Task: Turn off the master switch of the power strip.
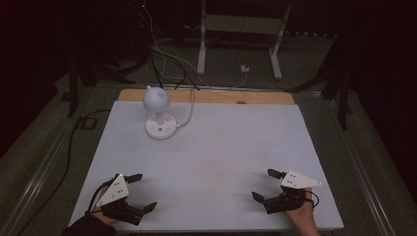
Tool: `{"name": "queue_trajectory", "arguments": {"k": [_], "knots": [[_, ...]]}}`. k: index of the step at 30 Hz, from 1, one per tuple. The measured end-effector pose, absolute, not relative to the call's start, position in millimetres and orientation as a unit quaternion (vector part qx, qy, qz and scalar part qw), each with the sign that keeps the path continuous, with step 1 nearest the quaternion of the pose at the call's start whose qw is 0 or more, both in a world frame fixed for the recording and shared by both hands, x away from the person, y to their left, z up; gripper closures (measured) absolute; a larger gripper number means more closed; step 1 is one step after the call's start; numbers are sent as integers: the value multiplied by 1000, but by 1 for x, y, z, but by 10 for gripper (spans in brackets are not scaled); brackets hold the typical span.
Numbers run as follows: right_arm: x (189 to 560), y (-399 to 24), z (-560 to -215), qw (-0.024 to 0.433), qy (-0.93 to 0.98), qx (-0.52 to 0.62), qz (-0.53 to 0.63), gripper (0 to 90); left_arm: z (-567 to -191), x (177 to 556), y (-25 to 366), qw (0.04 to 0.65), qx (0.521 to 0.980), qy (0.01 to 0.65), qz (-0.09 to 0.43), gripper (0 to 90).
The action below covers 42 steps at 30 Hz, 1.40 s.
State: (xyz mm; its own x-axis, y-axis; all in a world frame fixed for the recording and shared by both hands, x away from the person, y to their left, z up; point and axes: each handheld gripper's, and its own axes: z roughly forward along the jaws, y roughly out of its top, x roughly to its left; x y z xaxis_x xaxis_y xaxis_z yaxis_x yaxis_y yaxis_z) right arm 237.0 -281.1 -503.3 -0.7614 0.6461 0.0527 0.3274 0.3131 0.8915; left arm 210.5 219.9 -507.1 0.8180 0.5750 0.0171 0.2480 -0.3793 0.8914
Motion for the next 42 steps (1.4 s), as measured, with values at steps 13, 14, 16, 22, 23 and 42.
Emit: {"name": "queue_trajectory", "arguments": {"k": [13,14,16,22,23,42], "knots": [[234,-272,-515,204,807,292,472,0,-513,216,229,481,824,258,155,1],[234,-272,-515,204,807,292,472,0,-513,216,228,479,825,258,155,1],[235,-271,-515,196,810,290,471,0,-514,216,227,472,829,256,154,1],[232,-269,-512,193,807,288,479,0,-516,215,220,452,844,248,147,1],[232,-269,-511,192,805,286,483,0,-517,215,219,452,845,247,141,1],[226,-267,-504,185,791,281,512,0,-494,218,194,437,872,199,96,1]]}}
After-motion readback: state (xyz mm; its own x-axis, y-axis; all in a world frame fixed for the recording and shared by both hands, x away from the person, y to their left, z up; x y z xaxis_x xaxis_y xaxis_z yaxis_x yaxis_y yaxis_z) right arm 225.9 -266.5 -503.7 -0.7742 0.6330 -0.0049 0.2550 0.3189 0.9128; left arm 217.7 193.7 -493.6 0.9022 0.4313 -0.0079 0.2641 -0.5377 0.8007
